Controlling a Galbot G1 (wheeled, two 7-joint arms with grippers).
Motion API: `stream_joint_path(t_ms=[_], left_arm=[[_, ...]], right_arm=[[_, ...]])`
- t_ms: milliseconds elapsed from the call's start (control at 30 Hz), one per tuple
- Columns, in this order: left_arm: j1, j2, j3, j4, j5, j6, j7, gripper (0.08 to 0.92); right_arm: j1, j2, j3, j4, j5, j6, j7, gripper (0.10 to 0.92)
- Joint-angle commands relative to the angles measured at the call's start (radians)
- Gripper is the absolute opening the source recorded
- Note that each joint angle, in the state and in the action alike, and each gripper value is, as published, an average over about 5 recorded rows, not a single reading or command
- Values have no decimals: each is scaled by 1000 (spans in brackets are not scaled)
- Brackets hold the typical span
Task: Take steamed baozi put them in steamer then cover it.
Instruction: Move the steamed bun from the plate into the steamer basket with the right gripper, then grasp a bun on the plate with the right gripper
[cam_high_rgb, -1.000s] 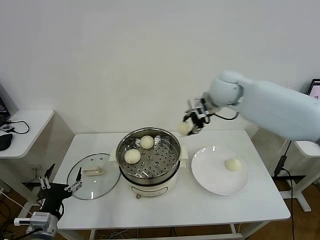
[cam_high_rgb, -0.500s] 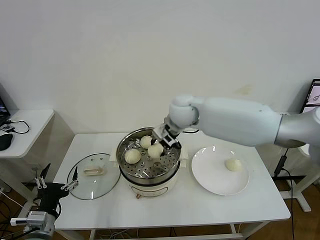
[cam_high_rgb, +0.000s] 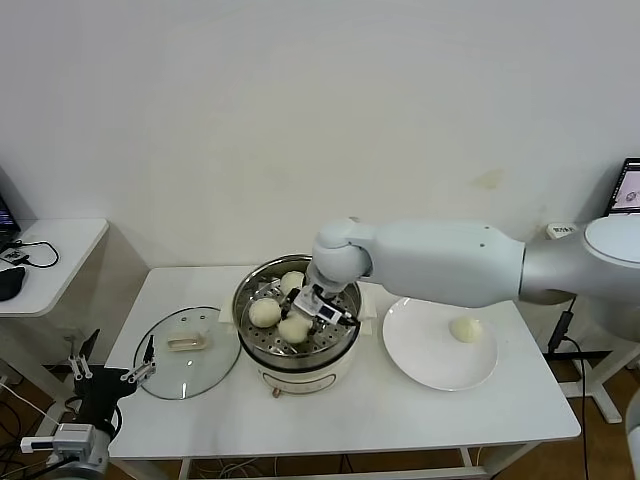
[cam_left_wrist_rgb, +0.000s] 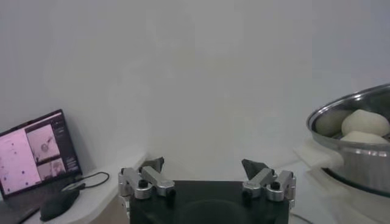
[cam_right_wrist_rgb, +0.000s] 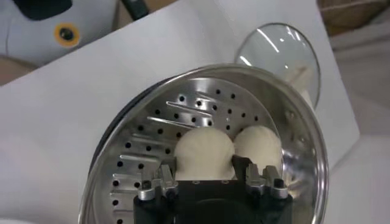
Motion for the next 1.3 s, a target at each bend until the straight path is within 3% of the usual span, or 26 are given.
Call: stream_joint_path(t_ms=[33, 500, 833, 933, 1067, 1300], left_arm=[[-3, 0, 1, 2, 0, -2, 0, 823], [-4, 0, 5, 8, -3, -4, 0, 823], [-5, 6, 4, 4, -4, -5, 0, 823], [-7, 13, 0, 3, -7, -5, 0, 823], [-7, 20, -1, 4, -8, -5, 1, 823], [-15, 30, 10, 3, -7, -4, 2, 823]], right_arm=[[-7, 22, -17, 5, -61, 76, 2, 594], [12, 25, -24, 18, -30, 80, -16, 603], [77, -23, -7, 22, 19, 72, -19, 803], [100, -66, 19, 20, 35, 53, -22, 820], [136, -153, 38, 28, 84, -14, -38, 823], [172, -394, 51, 104, 139, -274, -101, 823]])
